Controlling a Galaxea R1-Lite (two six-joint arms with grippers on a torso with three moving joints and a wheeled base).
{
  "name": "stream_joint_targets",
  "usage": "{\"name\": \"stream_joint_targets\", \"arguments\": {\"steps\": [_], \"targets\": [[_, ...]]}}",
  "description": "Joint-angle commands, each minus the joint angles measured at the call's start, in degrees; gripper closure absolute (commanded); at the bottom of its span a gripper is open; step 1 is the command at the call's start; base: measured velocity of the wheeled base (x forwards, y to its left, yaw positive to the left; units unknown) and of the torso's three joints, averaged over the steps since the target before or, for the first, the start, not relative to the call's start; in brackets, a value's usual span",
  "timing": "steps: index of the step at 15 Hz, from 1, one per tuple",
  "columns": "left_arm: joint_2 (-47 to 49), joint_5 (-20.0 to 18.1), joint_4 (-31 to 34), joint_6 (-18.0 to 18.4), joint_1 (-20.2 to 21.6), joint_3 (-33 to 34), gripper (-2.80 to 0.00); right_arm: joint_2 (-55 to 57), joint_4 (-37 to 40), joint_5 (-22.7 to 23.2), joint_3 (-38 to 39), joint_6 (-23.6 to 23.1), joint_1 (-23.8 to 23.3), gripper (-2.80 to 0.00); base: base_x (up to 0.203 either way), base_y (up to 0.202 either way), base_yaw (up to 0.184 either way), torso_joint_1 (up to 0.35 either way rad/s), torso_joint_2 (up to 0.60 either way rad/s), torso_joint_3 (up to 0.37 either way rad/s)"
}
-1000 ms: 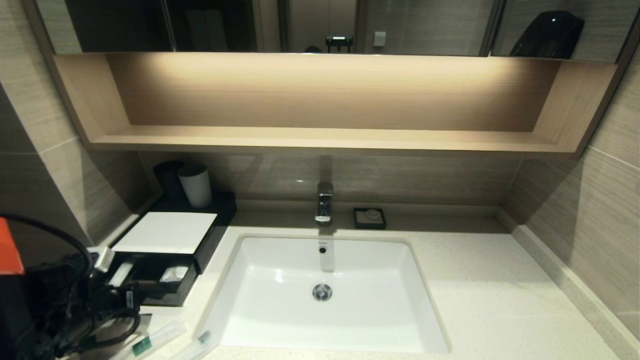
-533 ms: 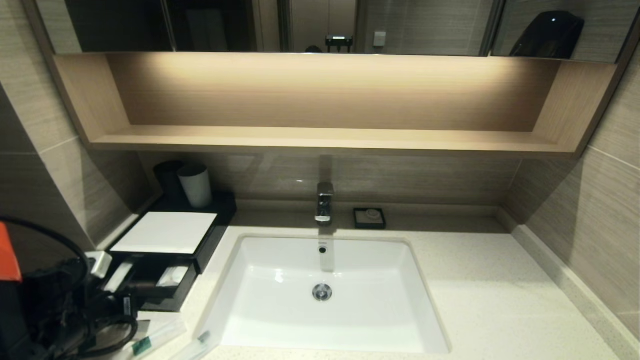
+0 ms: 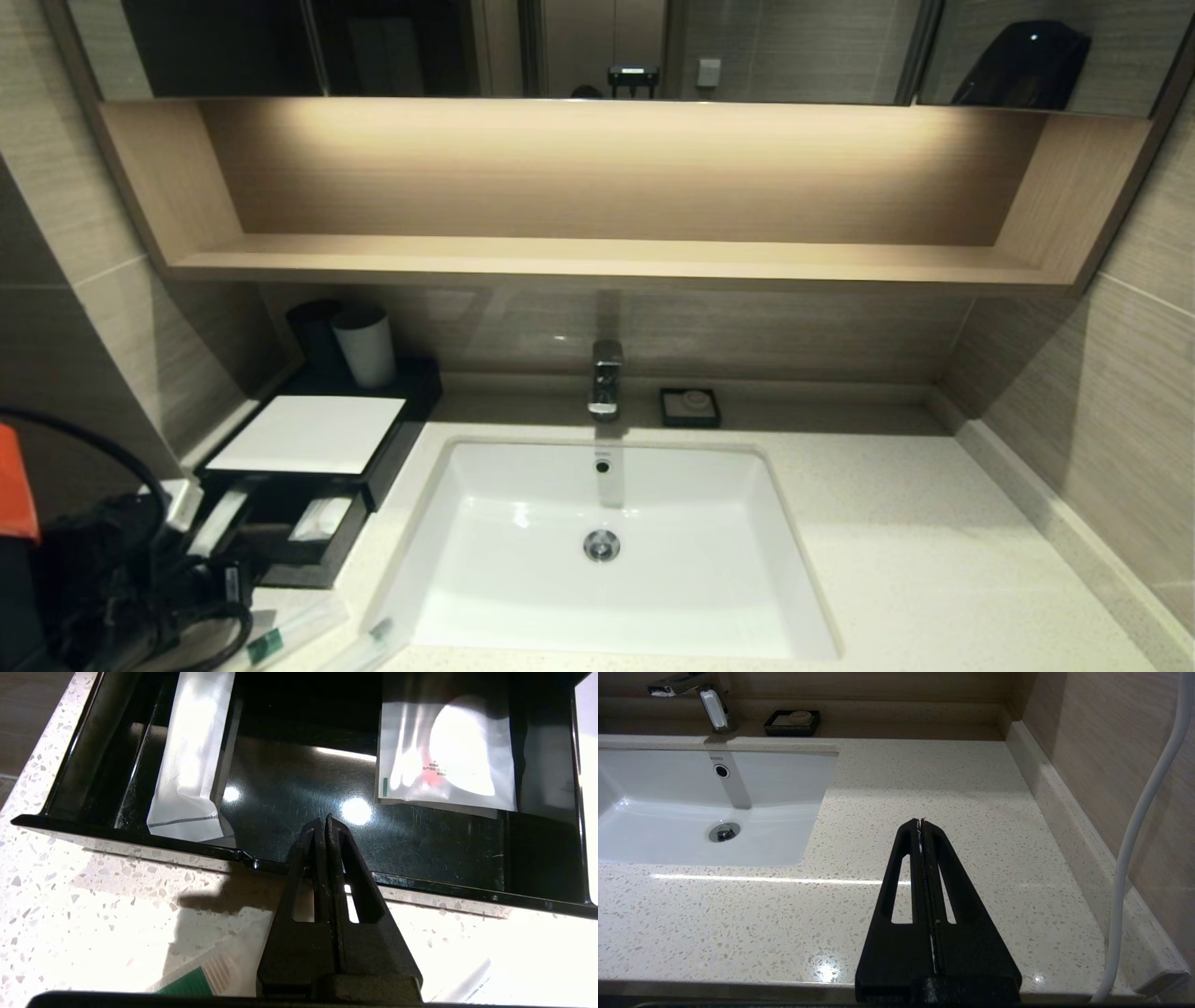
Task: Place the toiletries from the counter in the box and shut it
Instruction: Open the drawer
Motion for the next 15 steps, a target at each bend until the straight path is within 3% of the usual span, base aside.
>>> {"name": "stream_joint_targets", "arguments": {"steps": [1, 15], "targets": [[0.1, -0.1, -0.5, 0.0, 0.0, 1.2, 0.0, 0.0, 0.0, 0.0, 0.0, 0.0, 0.0, 0.0, 0.0, 0.0, 0.0, 0.0, 0.0, 0.0], [-2.3, -0.1, -0.5, -0.1, 0.5, 4.0, 0.0, 0.0, 0.0, 0.0, 0.0, 0.0, 0.0, 0.0, 0.0, 0.0, 0.0, 0.0, 0.0, 0.0]]}}
